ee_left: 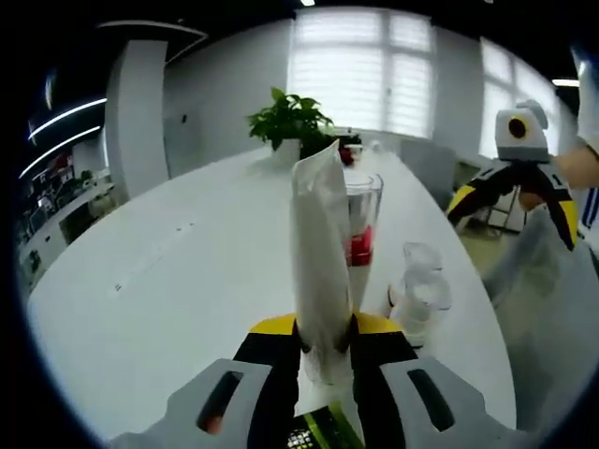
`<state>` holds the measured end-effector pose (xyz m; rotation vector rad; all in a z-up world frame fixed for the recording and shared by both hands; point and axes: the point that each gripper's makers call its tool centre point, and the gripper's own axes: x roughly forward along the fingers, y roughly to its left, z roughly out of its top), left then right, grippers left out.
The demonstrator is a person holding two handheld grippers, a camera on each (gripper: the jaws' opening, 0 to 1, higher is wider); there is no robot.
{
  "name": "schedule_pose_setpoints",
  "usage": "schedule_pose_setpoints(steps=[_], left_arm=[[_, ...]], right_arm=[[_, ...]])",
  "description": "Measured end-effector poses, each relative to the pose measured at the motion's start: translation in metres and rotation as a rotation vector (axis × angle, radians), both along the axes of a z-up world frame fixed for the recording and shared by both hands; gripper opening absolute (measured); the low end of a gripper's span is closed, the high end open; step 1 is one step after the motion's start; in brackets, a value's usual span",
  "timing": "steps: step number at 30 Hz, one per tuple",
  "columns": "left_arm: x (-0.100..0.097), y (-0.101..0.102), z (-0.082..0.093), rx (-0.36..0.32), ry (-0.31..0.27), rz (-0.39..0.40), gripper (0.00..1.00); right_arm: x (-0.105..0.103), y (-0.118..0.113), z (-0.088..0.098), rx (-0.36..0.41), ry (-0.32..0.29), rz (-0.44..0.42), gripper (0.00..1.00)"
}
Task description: Arrange the skincare products in the storage area until every visible bottle or jar stands upright without overlapping.
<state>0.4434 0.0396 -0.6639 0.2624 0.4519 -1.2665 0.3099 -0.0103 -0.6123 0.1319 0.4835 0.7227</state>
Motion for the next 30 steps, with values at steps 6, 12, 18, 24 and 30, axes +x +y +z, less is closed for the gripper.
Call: schedule_pose_setpoints(steps=[6,12,18,24,30], left_arm=[[-0.0023,-0.0001,0.0004,0.006,0.002,-0.022,0.17],[-0.0034,-0.0002,0.0009,0.02,0.0,-0.035,0.17],[-0.0052,0.0006,0.001,0.039,-0.001,-0.052,0.17],[-0.0048,0.0015,0.0023,0.046,-0.001,-0.053,0.18],[-0.0051,0.004,0.0037,0.055,0.003,-0.047,0.22]], right_arm=[[-0.0015,-0.0009,-0.0021,0.005,0.009,-0.01,0.83],[-0.001,-0.0012,-0.0026,0.004,0.012,-0.013,0.83],[-0.0004,-0.0015,-0.0016,0.005,0.008,-0.022,0.85],[-0.0027,-0.0002,-0.0001,0.002,0.006,-0.019,0.86],[-0.006,0.0007,0.0017,0.001,0.002,-0.02,0.86]])
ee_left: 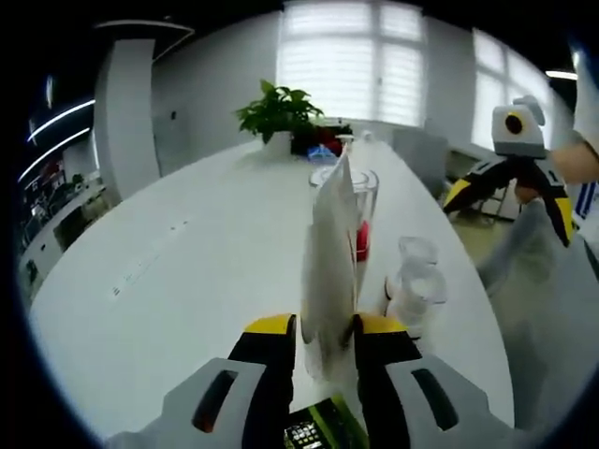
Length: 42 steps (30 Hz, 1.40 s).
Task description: Arrange the skincare products in the storage area until every visible bottle or jar stands upright without overlapping.
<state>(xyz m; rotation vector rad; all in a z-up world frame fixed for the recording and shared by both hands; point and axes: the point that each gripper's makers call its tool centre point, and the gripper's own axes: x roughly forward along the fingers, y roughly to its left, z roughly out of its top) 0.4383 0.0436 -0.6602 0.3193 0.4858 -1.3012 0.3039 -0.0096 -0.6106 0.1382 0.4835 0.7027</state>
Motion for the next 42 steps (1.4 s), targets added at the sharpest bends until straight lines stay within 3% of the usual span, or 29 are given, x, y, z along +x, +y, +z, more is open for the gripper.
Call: schedule_pose_setpoints(steps=[18,29,35,42], left_arm=[[-0.009,0.023,0.014,0.038,-0.016,0.055,0.35],[-0.022,0.044,0.028,-0.005,0.02,0.18,0.48],[-0.024,0.06,0.033,-0.009,0.012,0.284,0.65],[-0.038,0.078,0.036,-0.01,0.023,0.337,0.66]], right_arm=[[-0.006,0.005,0.007,-0.003,-0.025,0.021,0.88],[-0.006,0.012,0.01,-0.018,-0.027,0.068,0.92],[-0.007,0.014,0.013,-0.023,-0.036,0.082,0.94],[-0.016,0.018,0.011,-0.028,-0.029,0.108,0.96]])
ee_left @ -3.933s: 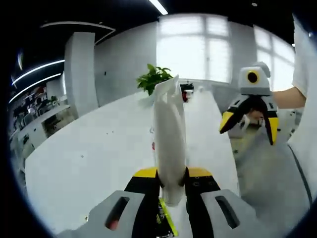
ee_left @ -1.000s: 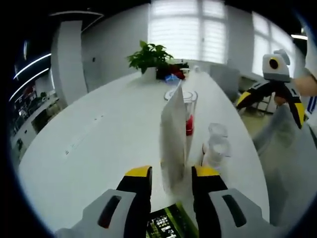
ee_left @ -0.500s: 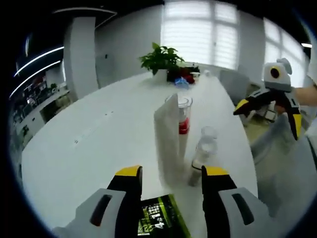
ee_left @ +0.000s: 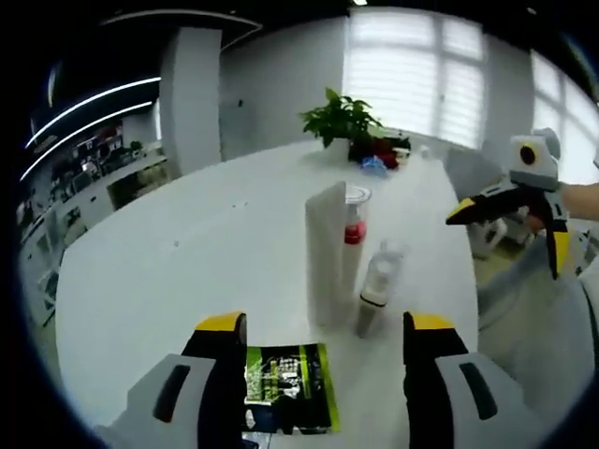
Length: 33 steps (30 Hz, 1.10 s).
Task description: Arrange the skincare products in the storage area until every visible bottle or jar stands upright without overlapping.
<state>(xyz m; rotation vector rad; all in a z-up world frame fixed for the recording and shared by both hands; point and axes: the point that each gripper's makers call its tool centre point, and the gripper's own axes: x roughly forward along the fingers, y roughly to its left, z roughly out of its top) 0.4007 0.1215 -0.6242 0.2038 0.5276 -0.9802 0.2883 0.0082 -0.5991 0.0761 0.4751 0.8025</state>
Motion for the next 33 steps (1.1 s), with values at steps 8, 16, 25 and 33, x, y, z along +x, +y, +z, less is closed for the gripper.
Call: schedule_pose_setpoints(steps=[8,16,25,33], left_arm=[[-0.013,0.02,0.008,-0.016,-0.004,0.085,0.73],[-0.028,0.043,0.017,-0.07,0.01,0.209,0.83],[-0.048,0.062,0.017,-0.09,0.017,0.296,0.86],[-0.072,0.063,0.025,-0.153,0.019,0.35,0.86]], right_arm=[[-0.003,0.0,-0.003,-0.004,-0.001,0.009,0.97],[-0.004,0.002,-0.002,-0.003,-0.001,0.024,0.99],[-0.01,0.005,-0.004,-0.003,0.005,0.043,0.99],[-0.014,0.002,-0.005,-0.007,0.009,0.048,0.99]])
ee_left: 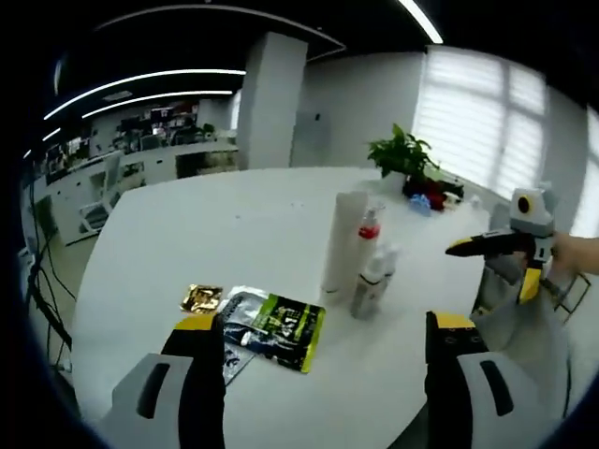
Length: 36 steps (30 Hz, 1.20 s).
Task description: Arrange the skincare products in the storage area until every visible bottle or jar stands upright without overlapping.
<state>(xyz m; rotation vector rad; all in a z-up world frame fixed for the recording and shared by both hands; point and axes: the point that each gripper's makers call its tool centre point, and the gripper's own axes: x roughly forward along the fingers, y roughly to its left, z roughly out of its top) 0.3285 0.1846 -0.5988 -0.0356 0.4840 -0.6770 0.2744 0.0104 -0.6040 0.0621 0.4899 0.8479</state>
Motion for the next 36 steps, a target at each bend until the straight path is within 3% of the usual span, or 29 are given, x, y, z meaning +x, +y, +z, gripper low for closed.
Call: schedule_pose_setpoints(steps=[19,36], left_arm=[[-0.039,0.04,-0.022,0.046,0.057,0.129,0.87],[-0.037,0.046,-0.02,0.07,0.066,0.151,0.87]], right_arm=[[-0.009,-0.004,-0.007,-0.021,0.016,-0.008,0.99],[-0.009,-0.004,-0.006,-0.01,0.004,-0.011,0.99]])
